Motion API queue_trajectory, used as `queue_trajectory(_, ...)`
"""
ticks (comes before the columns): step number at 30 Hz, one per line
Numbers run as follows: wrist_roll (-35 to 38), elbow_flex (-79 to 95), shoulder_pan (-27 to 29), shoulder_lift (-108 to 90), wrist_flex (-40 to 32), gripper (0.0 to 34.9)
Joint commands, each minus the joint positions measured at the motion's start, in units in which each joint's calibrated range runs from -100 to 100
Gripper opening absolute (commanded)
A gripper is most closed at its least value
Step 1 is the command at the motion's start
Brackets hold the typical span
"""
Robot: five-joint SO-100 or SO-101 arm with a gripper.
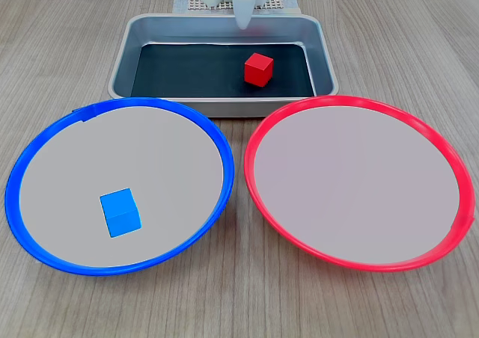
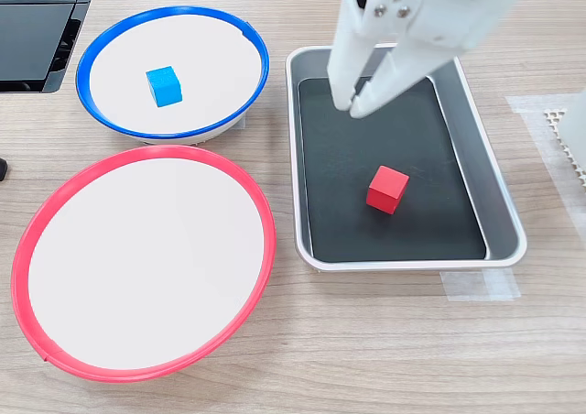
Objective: Move two blocks from tray to matching dishes
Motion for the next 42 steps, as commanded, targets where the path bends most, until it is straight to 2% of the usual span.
queue_trajectory(1, -10.4, 3.8, -3.8, -2.6, -0.5, 0.5)
queue_trajectory(3, -13.0, 4.0, -5.0, -0.8, 0.8, 2.2)
queue_trajectory(4, -13.7, 3.7, -5.1, 0.2, 1.5, 4.7)
queue_trajectory(6, -15.7, 2.6, -4.9, 2.4, 4.6, 17.3)
queue_trajectory(7, -16.8, 2.4, -4.8, 3.6, 6.1, 21.1)
queue_trajectory(8, -17.7, 2.3, -5.2, 4.9, 7.9, 22.3)
queue_trajectory(10, -18.5, 2.2, -6.1, 5.6, 9.8, 22.5)
queue_trajectory(13, -19.0, 3.3, -6.8, 5.7, 9.9, 22.3)
queue_trajectory(16, -19.0, 4.7, -7.2, 6.5, 8.2, 20.1)
queue_trajectory(20, -18.9, 6.5, -7.6, 8.6, 5.8, 19.7)
queue_trajectory(23, -18.7, 6.6, -7.5, 11.1, 3.9, 21.2)
queue_trajectory(25, -18.5, 6.5, -7.1, 12.7, 1.4, 20.5)
queue_trajectory(28, -18.0, 7.7, -6.9, 13.3, -1.1, 16.9)
queue_trajectory(30, -17.1, 7.9, -6.6, 14.2, -1.7, 5.3)
queue_trajectory(32, -16.4, 7.5, -6.6, 14.9, -1.8, 0.3)
queue_trajectory(38, -13.6, -13.2, -9.8, 14.6, 10.5, 0.1)
queue_trajectory(40, -13.3, -21.8, -10.8, 16.5, 11.5, 0.1)
queue_trajectory(42, -12.9, -30.5, -11.9, 20.8, 9.4, 0.1)
